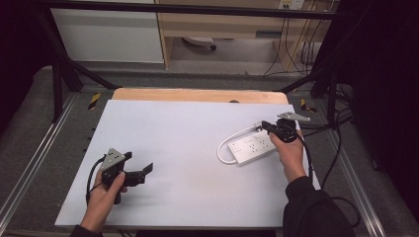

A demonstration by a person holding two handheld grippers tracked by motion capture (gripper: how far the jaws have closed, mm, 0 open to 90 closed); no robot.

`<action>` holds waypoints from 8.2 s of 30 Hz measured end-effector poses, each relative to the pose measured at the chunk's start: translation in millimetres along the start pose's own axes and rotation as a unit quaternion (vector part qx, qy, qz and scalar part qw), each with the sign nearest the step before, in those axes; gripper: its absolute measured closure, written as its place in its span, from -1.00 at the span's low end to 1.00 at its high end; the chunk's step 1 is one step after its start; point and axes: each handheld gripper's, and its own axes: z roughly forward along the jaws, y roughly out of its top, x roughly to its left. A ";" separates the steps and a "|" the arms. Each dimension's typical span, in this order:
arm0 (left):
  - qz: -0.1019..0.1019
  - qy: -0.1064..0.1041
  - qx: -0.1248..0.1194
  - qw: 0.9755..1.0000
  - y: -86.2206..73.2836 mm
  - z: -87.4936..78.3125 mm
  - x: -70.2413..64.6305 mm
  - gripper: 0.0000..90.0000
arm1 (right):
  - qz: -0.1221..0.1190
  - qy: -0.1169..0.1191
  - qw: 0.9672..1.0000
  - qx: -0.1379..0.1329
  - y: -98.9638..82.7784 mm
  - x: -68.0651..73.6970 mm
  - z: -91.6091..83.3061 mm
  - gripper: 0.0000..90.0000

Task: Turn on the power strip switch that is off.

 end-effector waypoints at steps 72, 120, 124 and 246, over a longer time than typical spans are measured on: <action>0.027 0.005 0.015 1.000 -1.5 1.1 -3.9 -0.87 | -0.004 -0.005 1.000 0.016 -39.5 13.3 21.6 1.00; 0.028 0.004 0.021 0.999 -2.6 2.3 -4.4 -0.87 | -0.012 -0.005 1.000 0.003 -45.3 17.7 25.7 1.00; 0.028 0.004 0.021 0.999 -2.5 2.0 -4.3 -0.87 | -0.011 -0.004 1.000 0.002 -45.4 17.6 25.6 1.00; -0.001 0.004 0.019 1.000 -6.6 -8.3 -1.7 -0.87 | 0.045 0.032 0.997 -0.060 17.1 20.8 -50.3 -0.86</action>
